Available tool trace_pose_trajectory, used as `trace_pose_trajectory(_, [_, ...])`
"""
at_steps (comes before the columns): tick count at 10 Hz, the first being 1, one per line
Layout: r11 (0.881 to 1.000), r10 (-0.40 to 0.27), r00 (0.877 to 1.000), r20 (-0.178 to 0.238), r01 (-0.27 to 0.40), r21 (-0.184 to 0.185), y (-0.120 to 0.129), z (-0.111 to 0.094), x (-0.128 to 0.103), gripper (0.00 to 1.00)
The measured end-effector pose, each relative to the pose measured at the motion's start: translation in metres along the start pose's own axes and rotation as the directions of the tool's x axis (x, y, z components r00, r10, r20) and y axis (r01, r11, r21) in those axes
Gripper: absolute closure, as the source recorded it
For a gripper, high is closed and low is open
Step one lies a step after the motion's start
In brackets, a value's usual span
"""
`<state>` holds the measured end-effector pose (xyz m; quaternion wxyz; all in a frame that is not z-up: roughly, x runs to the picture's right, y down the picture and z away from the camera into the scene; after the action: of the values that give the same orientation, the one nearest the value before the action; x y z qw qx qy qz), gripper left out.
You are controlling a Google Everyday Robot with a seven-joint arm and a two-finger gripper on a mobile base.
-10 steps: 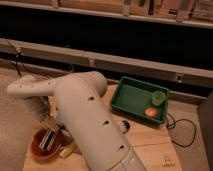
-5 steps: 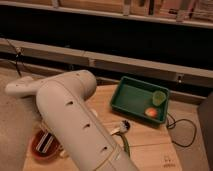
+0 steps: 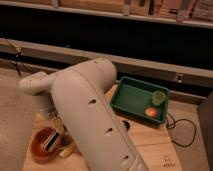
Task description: Wipe red bowl with eraser
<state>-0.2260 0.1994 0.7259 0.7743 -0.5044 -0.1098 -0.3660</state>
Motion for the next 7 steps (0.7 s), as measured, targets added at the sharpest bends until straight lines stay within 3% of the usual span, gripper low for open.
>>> trace_pose_trajectory(2, [0.985,-0.060,0.993,-0.105,0.076,0.154,0.009,-0.009,-0.007,1.00])
trace_pose_trajectory(3, [0.972,-0.089,0.986,-0.139,0.117,0.203,0.007,-0.012,-0.012,1.00])
trace_pose_trajectory(4, [0.969,-0.104,0.982,-0.160,0.136,0.207,0.006,-0.012,-0.009,1.00])
trace_pose_trajectory(5, [0.972,-0.135,0.973,-0.188,0.167,0.167,0.002,-0.011,-0.014,1.00])
trace_pose_trajectory(7, [0.984,-0.160,0.961,-0.223,0.173,0.037,-0.005,-0.008,-0.018,1.00])
